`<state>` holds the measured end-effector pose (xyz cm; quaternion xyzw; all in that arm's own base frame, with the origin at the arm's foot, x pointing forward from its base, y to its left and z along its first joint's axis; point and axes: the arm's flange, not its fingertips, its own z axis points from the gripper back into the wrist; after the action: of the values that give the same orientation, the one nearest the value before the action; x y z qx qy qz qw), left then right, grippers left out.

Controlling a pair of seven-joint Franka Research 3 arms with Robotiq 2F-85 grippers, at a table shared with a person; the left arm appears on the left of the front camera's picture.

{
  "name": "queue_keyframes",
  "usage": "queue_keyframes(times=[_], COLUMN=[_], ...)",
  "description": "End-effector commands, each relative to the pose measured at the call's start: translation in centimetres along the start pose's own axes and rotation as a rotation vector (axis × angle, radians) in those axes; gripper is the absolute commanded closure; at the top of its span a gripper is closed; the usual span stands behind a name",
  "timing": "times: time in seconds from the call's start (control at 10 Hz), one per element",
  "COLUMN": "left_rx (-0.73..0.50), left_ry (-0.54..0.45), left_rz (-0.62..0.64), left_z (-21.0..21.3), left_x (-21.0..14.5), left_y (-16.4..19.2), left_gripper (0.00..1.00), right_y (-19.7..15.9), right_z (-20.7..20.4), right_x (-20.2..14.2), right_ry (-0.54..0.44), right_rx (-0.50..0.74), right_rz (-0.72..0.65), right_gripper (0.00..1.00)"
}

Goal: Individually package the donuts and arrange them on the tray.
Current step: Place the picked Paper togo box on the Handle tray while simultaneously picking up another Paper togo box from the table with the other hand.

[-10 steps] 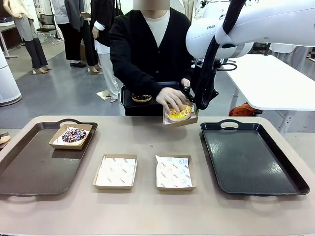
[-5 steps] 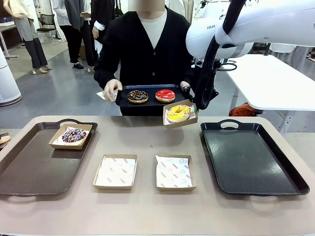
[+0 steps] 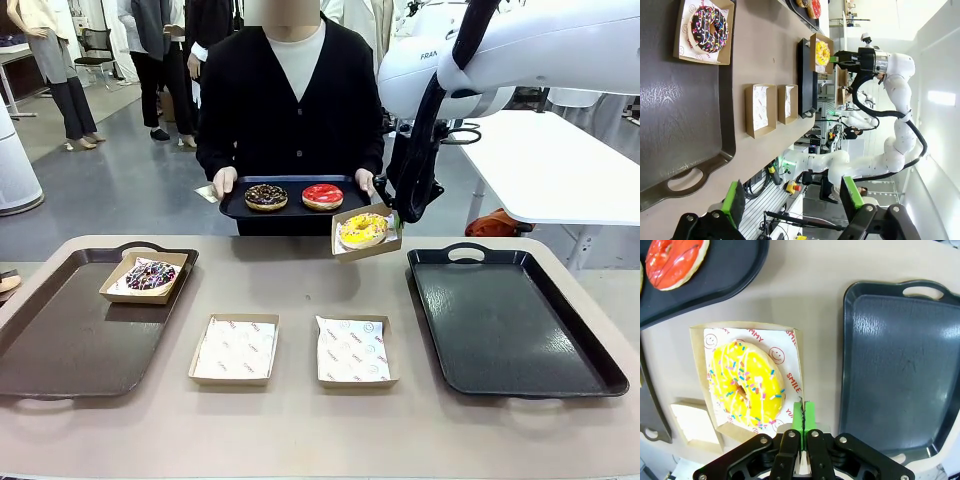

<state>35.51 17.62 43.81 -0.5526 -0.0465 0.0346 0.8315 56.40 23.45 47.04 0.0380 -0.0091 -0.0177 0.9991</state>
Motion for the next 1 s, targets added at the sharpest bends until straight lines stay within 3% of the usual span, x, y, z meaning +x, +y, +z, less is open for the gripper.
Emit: queue_keyframes(times=[0.0,0.5,0.9], left_rx=[0.078,0.446,0.656], left_ry=[0.006,0.141,0.185], left_rz=[-0.012,-0.003,-0.035], left_z=[-0.4,-5.9,-14.1], left_x=[0.1,1.8,4.2], left_y=[-0.9,-9.1,-14.6], left_gripper=[0.0,0.0,0.0], right_y=[-1.2,-13.2,-20.3], right_z=[0.9,6.8,3.9], right_x=[-0.6,-2.3,-1.5], right_ry=[0.013,-0.005,0.003], right_rx=[0.0,-0.058,-0.013], right_rz=[0.022,0.09,0.104], right_gripper=[0.99,0.99,0.99])
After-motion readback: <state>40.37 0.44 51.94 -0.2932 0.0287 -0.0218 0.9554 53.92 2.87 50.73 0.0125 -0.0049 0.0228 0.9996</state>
